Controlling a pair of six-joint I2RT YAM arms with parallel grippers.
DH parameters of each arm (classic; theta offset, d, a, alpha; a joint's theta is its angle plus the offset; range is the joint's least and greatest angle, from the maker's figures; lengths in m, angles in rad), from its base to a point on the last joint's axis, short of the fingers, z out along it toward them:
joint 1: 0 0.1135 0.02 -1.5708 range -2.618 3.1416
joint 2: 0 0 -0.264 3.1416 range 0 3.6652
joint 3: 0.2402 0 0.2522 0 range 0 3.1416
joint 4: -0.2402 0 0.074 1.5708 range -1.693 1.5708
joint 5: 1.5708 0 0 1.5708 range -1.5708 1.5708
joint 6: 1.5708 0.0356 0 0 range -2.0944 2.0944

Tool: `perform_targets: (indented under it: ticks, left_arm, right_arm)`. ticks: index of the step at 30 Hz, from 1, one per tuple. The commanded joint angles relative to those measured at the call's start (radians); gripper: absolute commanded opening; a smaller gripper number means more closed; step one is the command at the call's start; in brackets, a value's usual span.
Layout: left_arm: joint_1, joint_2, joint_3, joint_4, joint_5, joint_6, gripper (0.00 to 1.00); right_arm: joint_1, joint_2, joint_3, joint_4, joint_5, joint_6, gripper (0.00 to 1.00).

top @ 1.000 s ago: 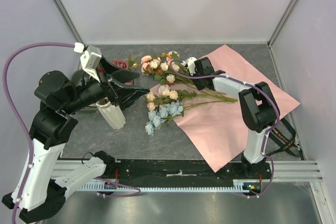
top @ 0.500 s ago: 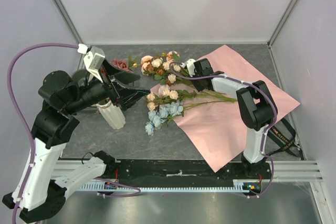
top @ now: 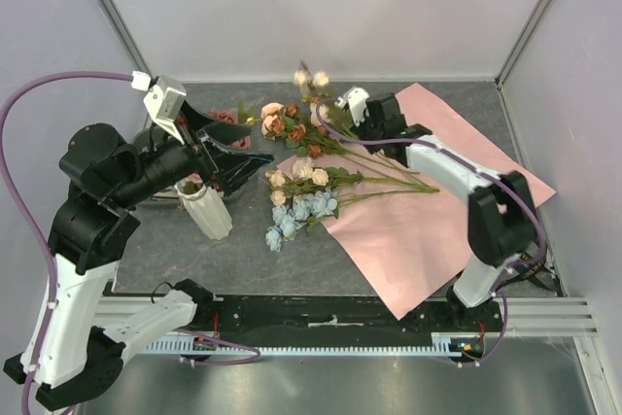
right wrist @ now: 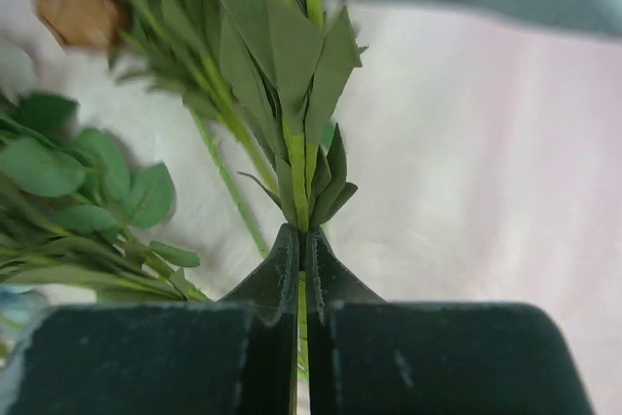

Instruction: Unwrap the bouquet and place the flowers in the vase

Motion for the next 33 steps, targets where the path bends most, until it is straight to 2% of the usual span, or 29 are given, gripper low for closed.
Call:
perform_targets:
  ticks: [1, 5, 6, 9, 10, 11, 12, 13, 14, 15, 18, 20, 22, 26, 31, 33]
  left_arm:
    - [0.003, 0.030, 0.059, 0.011, -0.037, 0.014, 0.90]
    - [0.001, 0.105, 0.050, 0.056, -0.039, -0.071, 0.94]
    - [0.001, 0.123, 0.051, 0.074, -0.030, -0.111, 0.94]
    - [0.003, 0.194, 0.047, 0.156, 0.033, -0.189, 0.92]
    - [0.001, 0.214, 0.045, 0.183, 0.051, -0.208, 0.89]
    - [0.003, 0.246, 0.047, 0.206, 0.092, -0.225, 0.79]
    - [0.003, 0.264, 0.050, 0.249, 0.111, -0.246, 0.57]
    - [0.003, 0.278, 0.063, 0.261, 0.123, -0.259, 0.55]
    - [0.003, 0.292, 0.074, 0.273, 0.137, -0.266, 0.56]
    - [0.003, 0.313, 0.083, 0.281, 0.136, -0.277, 0.64]
    - [0.003, 0.334, 0.111, 0.280, 0.114, -0.285, 0.82]
    - [0.003, 0.332, 0.120, 0.290, 0.113, -0.285, 0.84]
    - [0.003, 0.331, 0.119, 0.324, 0.116, -0.296, 0.84]
    - [0.003, 0.335, 0.136, 0.356, 0.141, -0.317, 0.73]
    - [0.003, 0.344, 0.151, 0.356, 0.110, -0.319, 0.72]
    - [0.003, 0.354, 0.166, 0.358, 0.117, -0.320, 0.64]
  right_arm:
    - [0.023, -0.267, 0.074, 0.049, 0.078, -0.042, 0.00]
    - [0.023, -0.364, 0.174, -0.012, 0.011, 0.012, 0.00]
    - [0.021, -0.380, 0.188, -0.016, -0.019, 0.094, 0.00]
    - [0.023, -0.462, 0.214, 0.009, -0.280, 0.272, 0.00]
    - [0.026, -0.478, 0.205, 0.038, -0.376, 0.340, 0.00]
    - [0.029, -0.496, 0.175, 0.117, -0.433, 0.398, 0.00]
    - [0.038, -0.530, 0.156, 0.163, -0.478, 0.446, 0.00]
    - [0.047, -0.544, 0.135, 0.214, -0.513, 0.552, 0.00]
    - [0.058, -0.555, 0.106, 0.305, -0.579, 0.591, 0.00]
    - [0.084, -0.570, 0.098, 0.335, -0.599, 0.628, 0.00]
    - [0.116, -0.594, 0.085, 0.420, -0.653, 0.716, 0.00]
    - [0.123, -0.602, 0.075, 0.489, -0.670, 0.782, 0.00]
    - [0.136, -0.585, 0.085, 0.504, -0.710, 0.805, 0.00]
    - [0.155, -0.575, 0.101, 0.515, -0.735, 0.827, 0.00]
    - [0.176, -0.585, 0.091, 0.532, -0.768, 0.825, 0.00]
    - [0.192, -0.587, 0.088, 0.533, -0.776, 0.816, 0.00]
